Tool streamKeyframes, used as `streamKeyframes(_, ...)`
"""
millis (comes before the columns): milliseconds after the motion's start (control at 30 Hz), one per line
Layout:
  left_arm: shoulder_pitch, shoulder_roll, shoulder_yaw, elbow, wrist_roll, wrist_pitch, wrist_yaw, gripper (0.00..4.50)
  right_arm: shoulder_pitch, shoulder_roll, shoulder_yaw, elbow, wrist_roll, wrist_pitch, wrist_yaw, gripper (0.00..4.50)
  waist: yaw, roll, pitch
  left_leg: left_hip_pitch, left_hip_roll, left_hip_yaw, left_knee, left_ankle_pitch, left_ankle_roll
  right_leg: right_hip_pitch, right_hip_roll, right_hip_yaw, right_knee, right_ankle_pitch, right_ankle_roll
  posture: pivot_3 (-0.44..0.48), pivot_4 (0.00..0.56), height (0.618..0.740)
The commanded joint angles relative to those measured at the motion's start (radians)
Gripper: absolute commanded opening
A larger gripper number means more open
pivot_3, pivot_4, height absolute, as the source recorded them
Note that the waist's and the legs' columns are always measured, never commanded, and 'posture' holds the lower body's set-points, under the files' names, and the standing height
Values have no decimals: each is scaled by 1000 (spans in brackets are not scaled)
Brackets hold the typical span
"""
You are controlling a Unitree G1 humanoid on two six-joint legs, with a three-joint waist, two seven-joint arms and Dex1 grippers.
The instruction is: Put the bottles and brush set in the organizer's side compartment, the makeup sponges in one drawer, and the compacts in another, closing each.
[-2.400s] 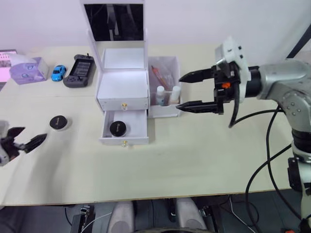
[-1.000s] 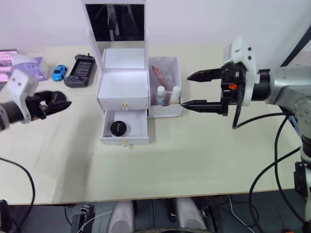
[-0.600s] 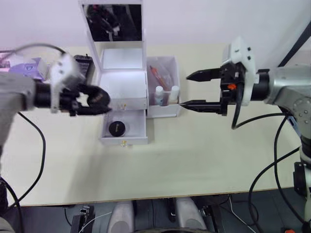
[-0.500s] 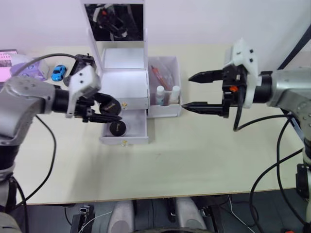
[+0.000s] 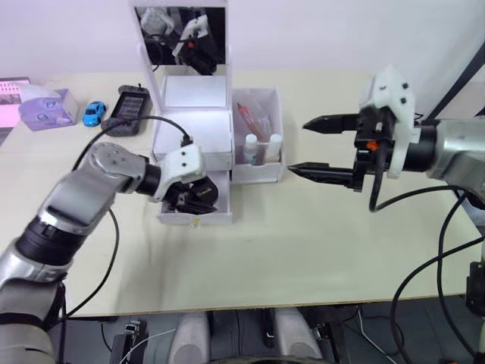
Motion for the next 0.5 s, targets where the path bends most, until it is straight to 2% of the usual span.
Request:
streamKeyframes(33,-9,-17,-1,9,54,-26,34,2673,-7,-22,-51,-26,27,7,-24,4500,0,0,0,0,0,0,0,0,0,0,0,0,0,0,0,0,150,740)
streamKeyframes(167,-22,-66,-5,53,87,1,77,2673,-2,-30,-56,-26,34,5,-41,4500,-1,0,0,0,0,0,0,0,0,0,0,0,1,0,0,0,150,740)
streamKeyframes(500,-27,-109,-6,55,115,36,104,2673,0,-39,-53,-20,43,-4,-58,4500,-1,0,0,0,0,0,1,0,0,0,0,0,1,0,0,0,150,740)
